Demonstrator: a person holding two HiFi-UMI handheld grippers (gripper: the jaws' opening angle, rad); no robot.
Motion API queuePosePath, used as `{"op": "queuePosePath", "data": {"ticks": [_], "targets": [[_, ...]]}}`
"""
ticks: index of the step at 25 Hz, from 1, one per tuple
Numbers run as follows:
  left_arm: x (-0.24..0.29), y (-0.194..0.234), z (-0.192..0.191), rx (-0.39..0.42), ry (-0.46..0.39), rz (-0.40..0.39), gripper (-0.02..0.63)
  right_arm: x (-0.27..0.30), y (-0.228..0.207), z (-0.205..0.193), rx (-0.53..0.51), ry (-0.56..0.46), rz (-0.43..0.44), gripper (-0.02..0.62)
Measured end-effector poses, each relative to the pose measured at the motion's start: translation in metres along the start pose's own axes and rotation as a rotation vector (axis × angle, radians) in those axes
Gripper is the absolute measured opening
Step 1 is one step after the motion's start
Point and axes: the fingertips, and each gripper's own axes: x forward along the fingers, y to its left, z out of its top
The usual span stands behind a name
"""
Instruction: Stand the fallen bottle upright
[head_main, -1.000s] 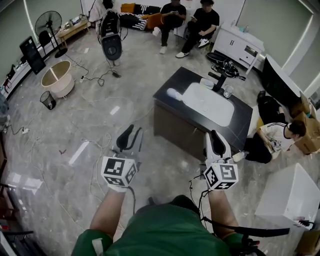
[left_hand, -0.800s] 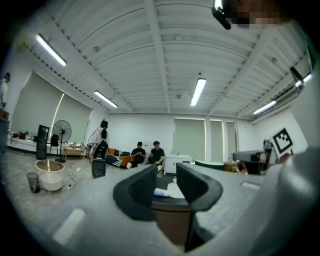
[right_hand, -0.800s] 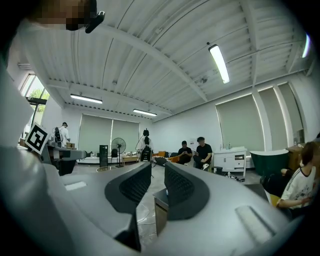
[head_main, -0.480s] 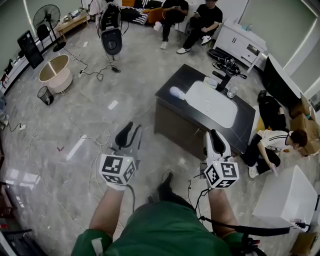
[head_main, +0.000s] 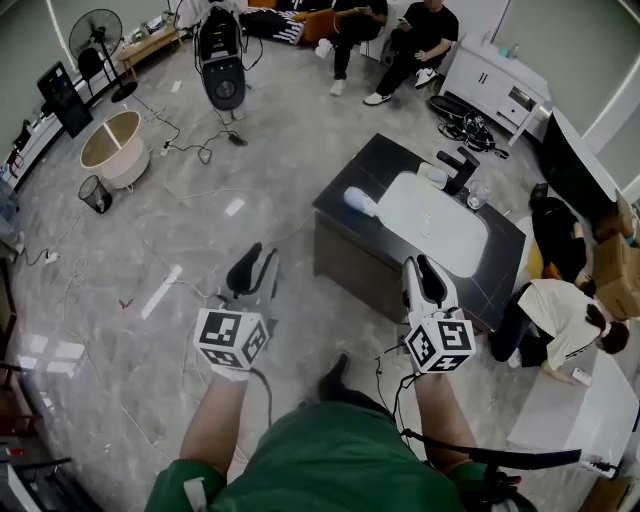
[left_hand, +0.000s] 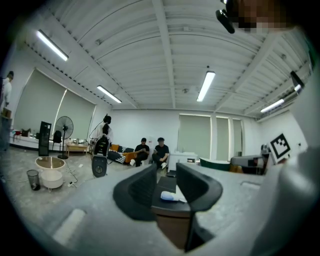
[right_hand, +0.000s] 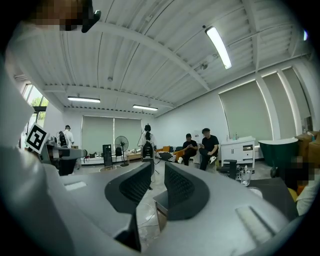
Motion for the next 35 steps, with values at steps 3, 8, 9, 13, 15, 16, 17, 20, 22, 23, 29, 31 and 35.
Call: {"op": "queuePosePath", "data": {"ticks": [3, 8, 9, 13, 15, 16, 17, 20, 22, 23, 29, 31, 35], "targets": [[0.039, -0.001, -0.003, -0.009, 0.010, -0.004, 0.121, 0.026, -0.023, -0.004, 0.009, 0.015, 0.009, 0.081], [0.096, -0.006, -0.003, -0.002, 0.025, -0.016, 0.121, 0.063, -0.062, -0.006, 0.031, 0.034, 0.015, 0.081], [0.106, -0.007, -0.003, -0.002, 0.030, -0.018, 0.121, 0.069, -0.068, -0.006, 0.037, 0.037, 0.017, 0.081], [0.137, -0.012, -0.005, 0.003, 0.047, -0.020, 0.121, 0.090, -0.090, -0.006, 0.053, 0.042, 0.027, 0.081], [0.149, -0.015, -0.005, 0.008, 0.049, -0.019, 0.121, 0.097, -0.100, -0.005, 0.056, 0.041, 0.029, 0.081], [0.153, -0.016, -0.003, 0.011, 0.048, -0.018, 0.121, 0.100, -0.105, -0.003, 0.058, 0.039, 0.030, 0.081], [0.158, -0.017, -0.002, 0.014, 0.048, -0.017, 0.121, 0.103, -0.109, -0.002, 0.060, 0.038, 0.030, 0.081], [0.168, -0.020, -0.002, 0.019, 0.053, -0.018, 0.121, 0.109, -0.118, 0.000, 0.065, 0.037, 0.032, 0.081], [0.176, -0.021, -0.005, 0.022, 0.061, -0.020, 0.121, 0.112, -0.124, 0.001, 0.068, 0.034, 0.030, 0.081], [0.180, -0.022, -0.006, 0.024, 0.065, -0.022, 0.121, 0.114, -0.128, 0.001, 0.069, 0.033, 0.028, 0.081], [0.209, -0.013, -0.004, 0.029, 0.071, -0.053, 0.121, 0.129, -0.142, 0.001, 0.079, 0.046, -0.015, 0.081], [0.223, -0.009, -0.006, 0.023, 0.075, -0.073, 0.121, 0.136, -0.147, 0.000, 0.079, 0.051, -0.032, 0.081], [0.256, 0.003, -0.013, 0.010, 0.081, -0.121, 0.121, 0.155, -0.155, 0.000, 0.070, 0.062, -0.069, 0.081]]}}
